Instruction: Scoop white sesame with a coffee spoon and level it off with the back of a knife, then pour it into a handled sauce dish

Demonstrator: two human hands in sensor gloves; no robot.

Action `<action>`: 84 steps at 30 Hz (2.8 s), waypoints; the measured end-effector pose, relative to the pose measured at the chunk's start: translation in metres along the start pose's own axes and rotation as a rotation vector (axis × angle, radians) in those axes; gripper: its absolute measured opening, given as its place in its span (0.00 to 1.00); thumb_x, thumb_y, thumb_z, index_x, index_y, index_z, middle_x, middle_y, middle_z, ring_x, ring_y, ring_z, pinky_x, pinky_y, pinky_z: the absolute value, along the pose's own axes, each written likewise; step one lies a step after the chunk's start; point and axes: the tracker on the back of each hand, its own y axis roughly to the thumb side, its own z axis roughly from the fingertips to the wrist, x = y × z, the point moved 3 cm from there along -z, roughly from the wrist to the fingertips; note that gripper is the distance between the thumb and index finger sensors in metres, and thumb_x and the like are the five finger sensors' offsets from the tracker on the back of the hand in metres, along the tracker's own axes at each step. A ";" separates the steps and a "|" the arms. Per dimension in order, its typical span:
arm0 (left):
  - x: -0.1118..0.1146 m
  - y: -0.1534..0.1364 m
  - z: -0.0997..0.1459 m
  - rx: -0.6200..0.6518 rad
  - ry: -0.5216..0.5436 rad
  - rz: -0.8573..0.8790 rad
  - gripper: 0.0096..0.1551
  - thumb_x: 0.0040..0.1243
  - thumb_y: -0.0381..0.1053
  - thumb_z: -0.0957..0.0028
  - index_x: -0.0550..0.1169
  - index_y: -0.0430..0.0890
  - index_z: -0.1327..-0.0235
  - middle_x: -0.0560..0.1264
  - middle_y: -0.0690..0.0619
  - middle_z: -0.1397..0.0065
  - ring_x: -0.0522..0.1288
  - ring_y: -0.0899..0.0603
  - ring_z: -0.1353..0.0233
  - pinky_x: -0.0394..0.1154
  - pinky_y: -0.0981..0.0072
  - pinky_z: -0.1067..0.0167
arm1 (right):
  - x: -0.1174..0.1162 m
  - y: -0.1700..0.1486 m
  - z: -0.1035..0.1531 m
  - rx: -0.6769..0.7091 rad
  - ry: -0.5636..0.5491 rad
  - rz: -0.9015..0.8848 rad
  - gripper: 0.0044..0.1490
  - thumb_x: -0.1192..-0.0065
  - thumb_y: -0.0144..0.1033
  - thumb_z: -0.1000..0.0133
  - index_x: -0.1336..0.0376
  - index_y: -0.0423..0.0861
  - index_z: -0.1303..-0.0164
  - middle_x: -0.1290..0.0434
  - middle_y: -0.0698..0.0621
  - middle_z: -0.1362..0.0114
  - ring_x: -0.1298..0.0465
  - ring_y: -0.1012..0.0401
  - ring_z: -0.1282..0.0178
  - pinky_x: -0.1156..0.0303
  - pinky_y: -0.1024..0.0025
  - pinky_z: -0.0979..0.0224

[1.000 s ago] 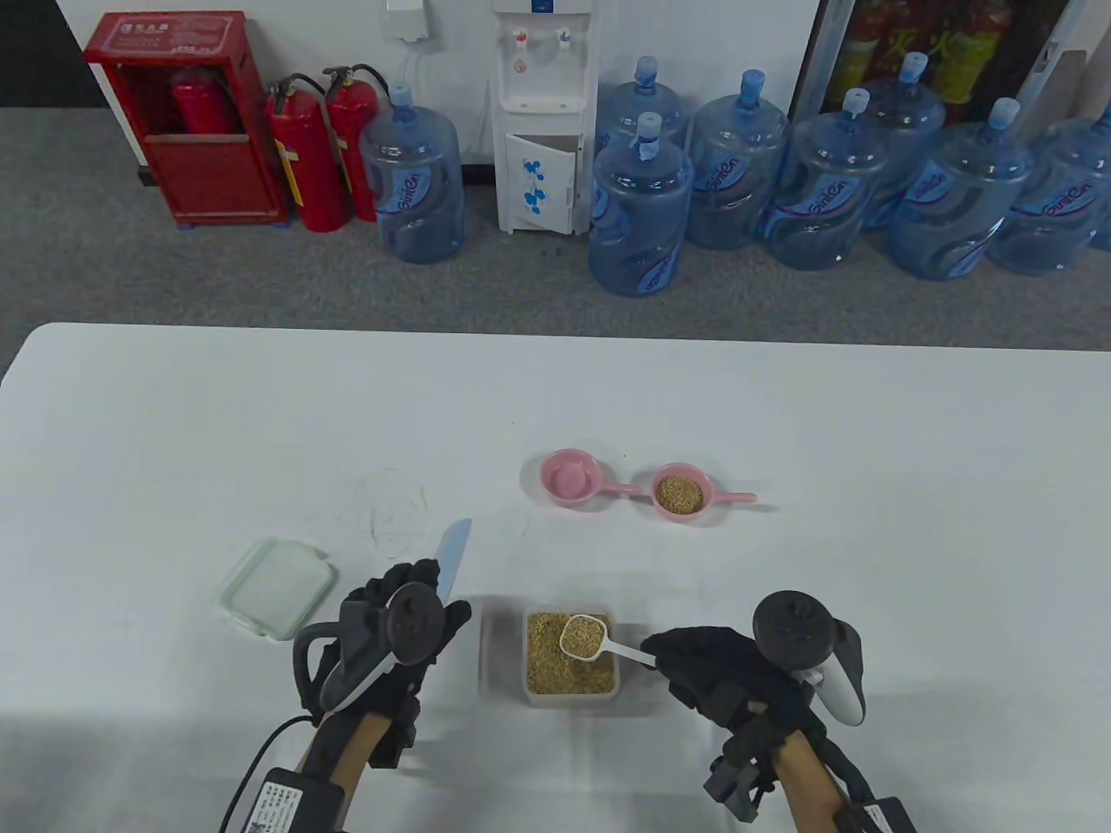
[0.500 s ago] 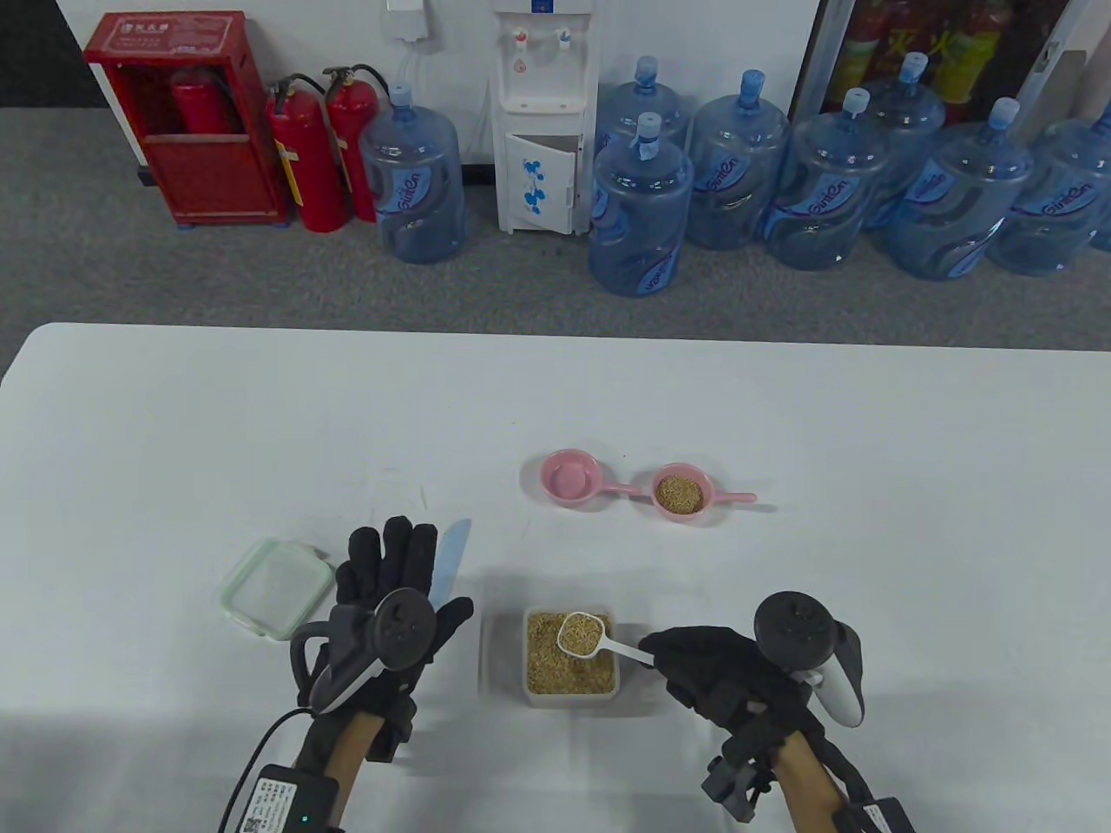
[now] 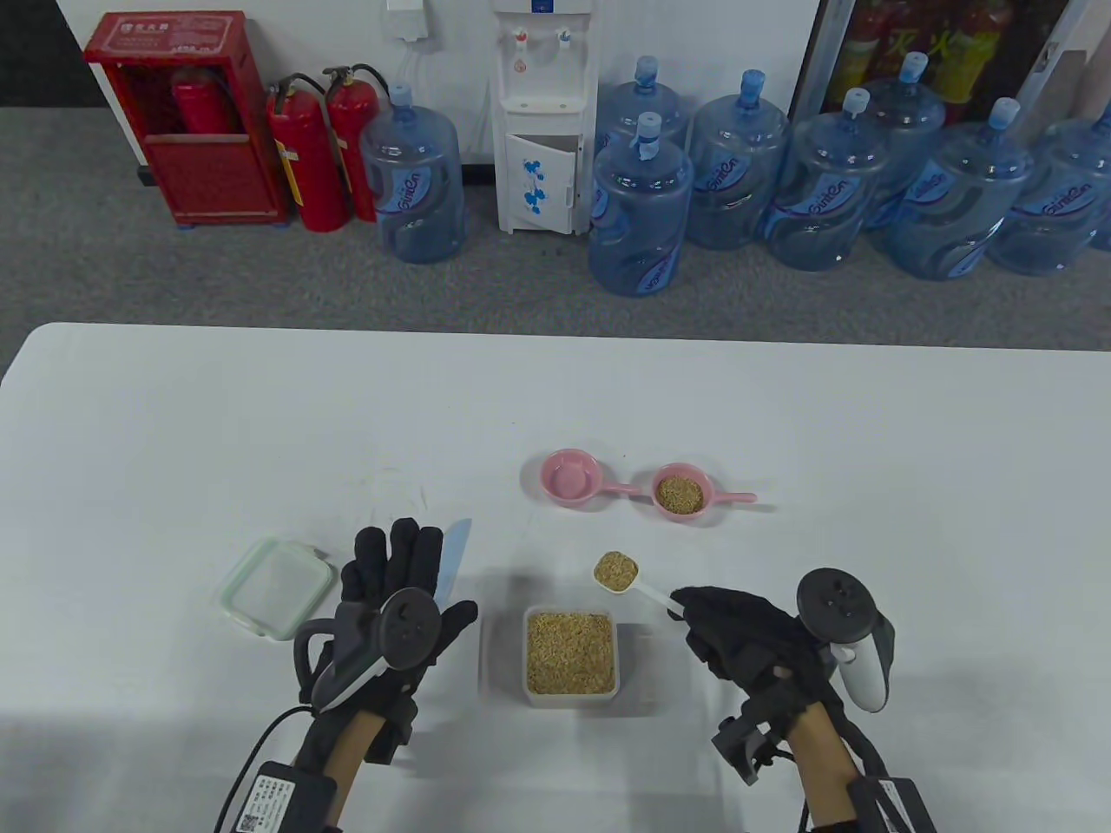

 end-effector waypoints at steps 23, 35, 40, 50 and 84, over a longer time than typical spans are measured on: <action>0.005 0.002 -0.003 0.004 -0.063 -0.009 0.53 0.42 0.73 0.46 0.47 0.51 0.11 0.42 0.45 0.09 0.40 0.26 0.14 0.50 0.33 0.20 | 0.032 0.021 -0.066 -0.227 -0.433 0.574 0.27 0.42 0.37 0.34 0.33 0.46 0.24 0.21 0.45 0.41 0.21 0.62 0.56 0.24 0.54 0.39; 0.006 0.004 -0.003 0.014 -0.068 -0.016 0.53 0.42 0.73 0.46 0.47 0.51 0.11 0.42 0.45 0.09 0.40 0.26 0.14 0.50 0.34 0.20 | -0.001 0.046 -0.063 -0.127 -0.549 1.040 0.27 0.39 0.39 0.35 0.34 0.56 0.23 0.26 0.44 0.33 0.24 0.61 0.49 0.28 0.52 0.31; 0.008 0.006 -0.003 0.026 -0.087 -0.005 0.53 0.43 0.73 0.46 0.47 0.51 0.11 0.42 0.45 0.09 0.40 0.26 0.14 0.50 0.33 0.20 | 0.002 0.052 -0.051 -0.061 -0.561 1.004 0.28 0.39 0.39 0.36 0.34 0.56 0.23 0.26 0.43 0.33 0.24 0.61 0.49 0.28 0.51 0.31; 0.012 0.021 0.000 0.097 -0.103 -0.004 0.54 0.45 0.73 0.47 0.48 0.51 0.11 0.43 0.46 0.08 0.40 0.26 0.13 0.50 0.34 0.19 | -0.003 0.078 0.016 0.215 -0.408 0.841 0.27 0.37 0.39 0.37 0.32 0.54 0.25 0.24 0.43 0.36 0.23 0.61 0.51 0.26 0.51 0.34; 0.047 0.077 0.006 0.315 -0.324 0.066 0.62 0.52 0.76 0.55 0.48 0.50 0.12 0.46 0.46 0.08 0.42 0.25 0.12 0.51 0.33 0.19 | -0.102 0.065 0.041 0.336 0.092 0.966 0.27 0.38 0.35 0.39 0.27 0.43 0.31 0.20 0.43 0.44 0.22 0.60 0.59 0.25 0.49 0.36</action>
